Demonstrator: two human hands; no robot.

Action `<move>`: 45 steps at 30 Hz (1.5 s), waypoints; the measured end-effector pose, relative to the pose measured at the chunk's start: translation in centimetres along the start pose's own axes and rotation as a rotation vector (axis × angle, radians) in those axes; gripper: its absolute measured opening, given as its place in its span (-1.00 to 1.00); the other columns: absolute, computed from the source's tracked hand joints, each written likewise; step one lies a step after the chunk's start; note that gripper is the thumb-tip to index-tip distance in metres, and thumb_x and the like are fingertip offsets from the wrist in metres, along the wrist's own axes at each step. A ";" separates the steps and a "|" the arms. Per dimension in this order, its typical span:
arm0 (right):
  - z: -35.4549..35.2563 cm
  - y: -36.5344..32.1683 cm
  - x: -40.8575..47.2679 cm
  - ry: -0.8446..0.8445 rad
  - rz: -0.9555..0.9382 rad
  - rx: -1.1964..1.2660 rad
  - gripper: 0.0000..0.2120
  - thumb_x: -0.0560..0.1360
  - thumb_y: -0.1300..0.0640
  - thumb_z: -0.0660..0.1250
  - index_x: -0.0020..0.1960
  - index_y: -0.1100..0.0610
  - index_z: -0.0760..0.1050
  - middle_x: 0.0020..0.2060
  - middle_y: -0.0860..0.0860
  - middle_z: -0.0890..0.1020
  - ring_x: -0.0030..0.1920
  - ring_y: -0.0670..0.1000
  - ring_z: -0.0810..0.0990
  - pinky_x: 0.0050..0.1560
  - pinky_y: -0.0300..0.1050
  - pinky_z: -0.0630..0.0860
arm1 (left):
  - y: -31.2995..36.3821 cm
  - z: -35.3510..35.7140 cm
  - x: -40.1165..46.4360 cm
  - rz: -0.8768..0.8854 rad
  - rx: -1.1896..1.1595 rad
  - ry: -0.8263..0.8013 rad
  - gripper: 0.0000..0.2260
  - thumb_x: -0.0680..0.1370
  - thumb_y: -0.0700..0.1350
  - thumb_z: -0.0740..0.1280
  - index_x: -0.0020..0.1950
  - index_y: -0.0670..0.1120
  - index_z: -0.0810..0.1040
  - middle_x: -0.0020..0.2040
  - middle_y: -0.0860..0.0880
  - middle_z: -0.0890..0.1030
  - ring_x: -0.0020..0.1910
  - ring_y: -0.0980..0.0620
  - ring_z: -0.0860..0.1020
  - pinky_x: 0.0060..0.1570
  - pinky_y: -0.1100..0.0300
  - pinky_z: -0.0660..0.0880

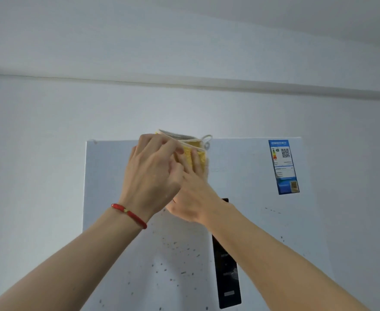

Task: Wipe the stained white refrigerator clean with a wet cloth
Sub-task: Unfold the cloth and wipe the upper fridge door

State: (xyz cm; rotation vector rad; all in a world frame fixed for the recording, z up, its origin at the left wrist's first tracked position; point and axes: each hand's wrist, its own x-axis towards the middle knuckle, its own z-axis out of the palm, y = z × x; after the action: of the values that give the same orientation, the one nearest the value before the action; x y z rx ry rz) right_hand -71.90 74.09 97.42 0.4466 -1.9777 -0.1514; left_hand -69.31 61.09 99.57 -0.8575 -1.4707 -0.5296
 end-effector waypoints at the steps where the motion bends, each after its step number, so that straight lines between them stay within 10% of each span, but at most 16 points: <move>1: -0.3 1.6 -0.4 0.008 0.008 -0.017 -0.23 0.60 -0.08 0.07 0.69 0.00 -0.23 0.66 -0.11 -0.26 0.62 -0.01 -0.42 0.58 0.35 -0.30 | 0.2 0.4 -0.1 0.008 0.000 0.001 -0.72 0.42 -0.17 0.22 0.05 -0.06 0.63 0.08 0.06 0.61 0.16 -0.01 0.44 0.09 0.00 0.47; 8: -3.3 15.6 -6.7 0.186 0.471 0.131 -0.12 0.42 -0.05 0.09 0.69 -0.13 -0.17 0.66 -0.19 -0.20 0.65 -0.05 -0.29 0.57 0.32 -0.32 | -0.3 1.2 -1.7 0.076 0.272 -0.235 -0.53 0.50 -0.02 0.22 0.41 0.00 0.53 0.50 -0.08 0.43 0.51 -0.16 0.32 0.45 -0.15 0.28; 14: -3.4 18.8 -8.2 0.323 0.943 0.236 -0.10 0.44 -0.29 -0.09 0.68 0.00 -0.28 0.67 -0.06 -0.24 0.65 0.05 -0.31 0.55 0.38 -0.32 | -2.5 0.5 0.8 -0.006 0.333 -0.295 -0.43 0.52 0.04 0.12 0.51 -0.11 0.41 0.48 -0.13 0.45 0.50 -0.16 0.35 0.57 -0.10 0.13; 21: -2.0 11.7 -3.6 0.101 0.096 -0.078 -0.18 0.58 -0.40 -0.06 0.69 -0.06 -0.22 0.66 -0.15 -0.25 0.63 -0.02 -0.37 0.56 0.37 -0.33 | -2.6 0.1 3.7 -0.072 0.248 -0.197 -0.47 0.46 0.09 0.09 0.31 -0.11 0.56 0.00 -0.11 0.70 -0.05 -0.22 0.52 0.02 0.00 0.39; 33: -2.5 20.3 -9.6 0.387 0.905 0.153 -0.24 0.57 -0.32 -0.16 0.68 -0.09 -0.29 0.67 -0.13 -0.23 0.66 0.00 -0.28 0.59 0.33 -0.19 | -2.5 -0.9 3.5 -0.166 0.010 -0.257 -0.44 0.38 0.12 0.06 0.31 0.03 0.55 0.16 0.01 0.63 0.07 0.00 0.45 -0.04 0.07 0.28; 41: 1.9 1.5 -1.5 0.184 0.250 -0.072 -0.23 0.60 -0.36 -0.07 0.69 -0.07 -0.22 0.67 -0.05 -0.25 0.65 0.09 -0.32 0.56 0.39 -0.29 | -3.4 -0.5 2.4 -0.169 -0.117 -0.254 -0.45 0.42 0.11 0.03 0.33 0.02 0.51 0.18 0.01 0.60 0.11 0.05 0.41 0.22 0.08 0.26; 45: 1.7 3.1 -2.7 0.148 0.018 -0.221 -0.25 0.60 -0.37 -0.03 0.70 -0.09 -0.07 0.69 -0.07 -0.10 0.68 0.06 -0.19 0.56 0.40 -0.10 | -3.9 -1.3 2.0 -0.154 -0.144 -0.338 -0.47 0.47 0.07 0.08 0.43 0.03 0.39 0.31 0.09 0.53 0.27 0.20 0.37 0.58 0.01 0.00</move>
State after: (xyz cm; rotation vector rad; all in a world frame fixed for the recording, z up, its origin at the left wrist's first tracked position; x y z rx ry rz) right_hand -73.17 77.81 95.26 0.2885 -1.7953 -0.3132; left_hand -71.37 58.06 102.32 -0.9862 -1.8347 -0.6334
